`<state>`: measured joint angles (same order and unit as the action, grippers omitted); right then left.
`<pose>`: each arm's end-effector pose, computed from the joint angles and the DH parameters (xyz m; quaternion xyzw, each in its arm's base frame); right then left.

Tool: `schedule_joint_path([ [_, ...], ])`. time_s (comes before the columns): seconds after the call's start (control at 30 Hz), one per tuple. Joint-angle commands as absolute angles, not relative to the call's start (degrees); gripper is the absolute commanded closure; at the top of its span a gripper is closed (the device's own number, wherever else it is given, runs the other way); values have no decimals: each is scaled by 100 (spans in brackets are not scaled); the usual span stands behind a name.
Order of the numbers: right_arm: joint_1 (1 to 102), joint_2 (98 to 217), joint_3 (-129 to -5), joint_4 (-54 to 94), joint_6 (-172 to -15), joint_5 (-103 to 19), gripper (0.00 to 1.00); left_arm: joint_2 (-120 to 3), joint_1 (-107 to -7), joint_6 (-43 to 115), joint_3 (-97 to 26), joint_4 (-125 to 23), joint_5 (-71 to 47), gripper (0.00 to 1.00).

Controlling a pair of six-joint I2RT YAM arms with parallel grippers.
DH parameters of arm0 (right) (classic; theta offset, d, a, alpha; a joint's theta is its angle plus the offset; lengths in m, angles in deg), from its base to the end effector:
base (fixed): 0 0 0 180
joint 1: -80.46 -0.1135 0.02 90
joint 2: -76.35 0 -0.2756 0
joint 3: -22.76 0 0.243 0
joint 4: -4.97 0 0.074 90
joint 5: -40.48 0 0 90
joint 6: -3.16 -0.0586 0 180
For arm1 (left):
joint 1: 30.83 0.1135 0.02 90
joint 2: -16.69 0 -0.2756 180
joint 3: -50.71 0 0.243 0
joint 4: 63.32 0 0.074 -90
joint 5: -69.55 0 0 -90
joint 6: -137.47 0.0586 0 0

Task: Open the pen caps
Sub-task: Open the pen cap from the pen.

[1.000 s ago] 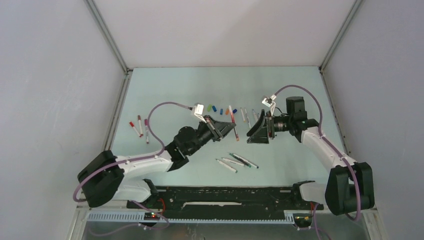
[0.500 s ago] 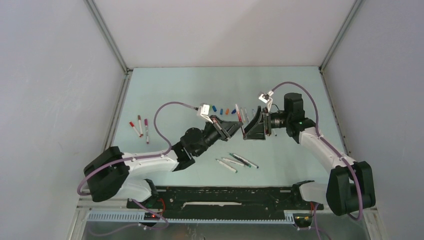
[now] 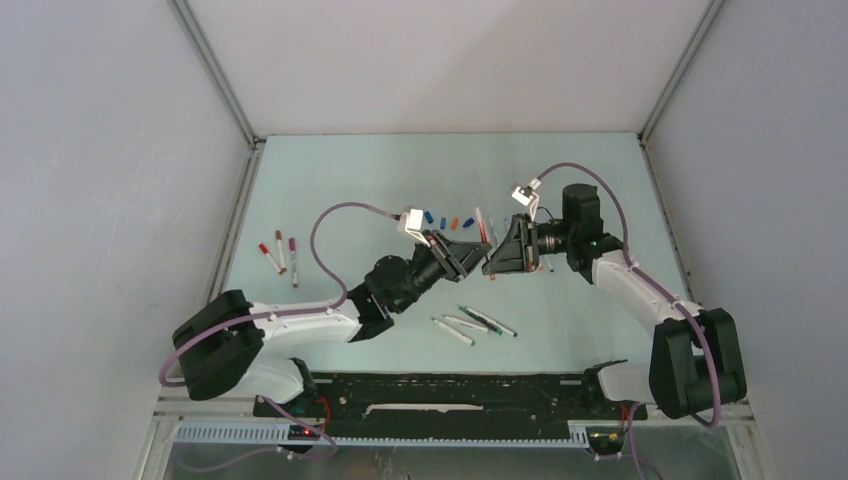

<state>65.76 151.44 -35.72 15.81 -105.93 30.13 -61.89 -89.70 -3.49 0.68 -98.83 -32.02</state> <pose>0.2339 0.1210 0.2714 -0.3071 0.6687 0.6396 0.2224 0.1700 -0.2587 0.2834 -0.0298 0.6631 -0.5712 0.4828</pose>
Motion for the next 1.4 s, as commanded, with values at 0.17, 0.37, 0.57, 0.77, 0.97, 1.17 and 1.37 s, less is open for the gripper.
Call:
schedule_joint_path([
  [0.17,6860,14954,-3792,2531,-9136,4008,100,-5376,-8565,-94,88,-9629,-2502,19],
  [0.37,6926,14739,-3794,3198,-8466,3850,100,-5226,-8125,-414,379,-10153,-1579,17],
  [0.57,6952,14745,-3790,3275,-8403,3778,100,-5483,-8119,-446,164,-10117,-1355,18],
  [0.77,6939,14754,-3795,3282,-8461,3634,100,-6047,-8119,-788,-154,-10422,-1144,27],
  [0.97,6865,14801,-3863,3515,-8326,3458,100,-6397,-8128,-965,-391,-10560,-1079,34],
  [1.17,6716,14902,-4060,4106,-7831,3212,100,-6399,-8128,-886,-490,-10479,-1119,36],
  [1.37,6687,14912,-4093,4186,-7778,3179,100,-6514,-8128,-852,-641,-10382,-1085,56],
])
